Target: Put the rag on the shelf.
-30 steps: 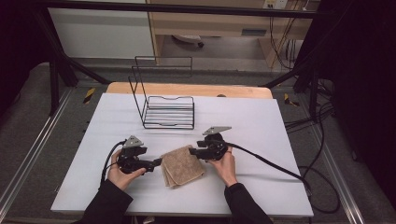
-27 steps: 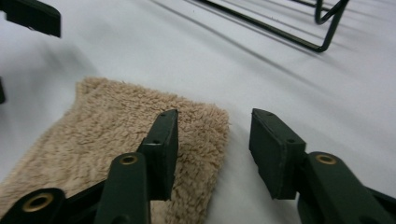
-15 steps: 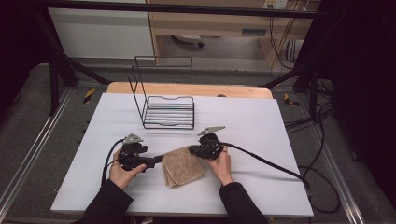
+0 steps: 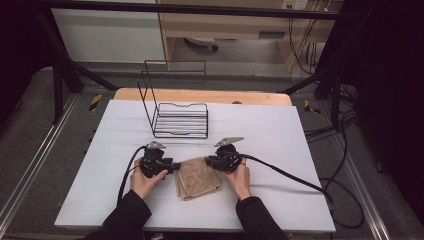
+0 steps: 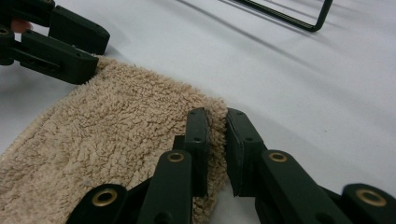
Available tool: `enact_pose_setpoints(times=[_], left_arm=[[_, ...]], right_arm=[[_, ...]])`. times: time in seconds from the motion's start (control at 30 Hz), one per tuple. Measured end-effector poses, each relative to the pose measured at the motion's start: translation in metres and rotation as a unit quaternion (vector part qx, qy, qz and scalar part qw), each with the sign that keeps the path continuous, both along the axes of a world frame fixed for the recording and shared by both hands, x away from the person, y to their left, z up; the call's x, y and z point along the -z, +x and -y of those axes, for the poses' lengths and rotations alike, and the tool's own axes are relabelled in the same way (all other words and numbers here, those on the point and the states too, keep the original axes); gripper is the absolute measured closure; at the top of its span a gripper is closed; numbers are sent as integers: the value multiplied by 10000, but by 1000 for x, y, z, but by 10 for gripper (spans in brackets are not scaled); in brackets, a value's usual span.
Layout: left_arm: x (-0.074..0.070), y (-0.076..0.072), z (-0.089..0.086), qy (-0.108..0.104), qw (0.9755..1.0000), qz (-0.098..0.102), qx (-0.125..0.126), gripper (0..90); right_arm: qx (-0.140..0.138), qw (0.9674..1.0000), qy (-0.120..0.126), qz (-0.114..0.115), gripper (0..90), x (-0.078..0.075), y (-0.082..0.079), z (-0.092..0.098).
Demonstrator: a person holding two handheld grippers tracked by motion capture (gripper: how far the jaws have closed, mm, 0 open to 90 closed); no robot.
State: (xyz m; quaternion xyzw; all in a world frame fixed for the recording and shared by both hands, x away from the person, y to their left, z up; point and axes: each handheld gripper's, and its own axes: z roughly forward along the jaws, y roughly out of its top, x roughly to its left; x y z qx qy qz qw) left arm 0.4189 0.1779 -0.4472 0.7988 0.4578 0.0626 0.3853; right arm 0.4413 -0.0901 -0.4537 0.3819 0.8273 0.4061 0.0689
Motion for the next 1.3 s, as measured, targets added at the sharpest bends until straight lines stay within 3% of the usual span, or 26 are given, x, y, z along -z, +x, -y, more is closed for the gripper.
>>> enact_pose_setpoints(times=[0.13,0.27,0.67,0.83,1.1,1.3], left_arm=[[0,-3,4,-37,9999,65,71,684],[1,-4,6,-1,9999,67,75,750],[1,-5,7,-50,10000,49,33,837],[-8,-9,4,-191,9995,247,42,843],[-28,-20,2,-509,9968,600,133,845],[-41,-26,1,-558,9948,834,160,846]], right_arm=[[7,10000,-16,29,790,1,0,0],[-24,10000,-49,77,783,1,-1,0],[29,9999,73,-127,846,-1,0,0],[1,9999,136,-28,848,-10,-6,3],[-38,9988,397,286,849,-37,-23,13],[-23,9975,573,419,852,-49,-30,18]])
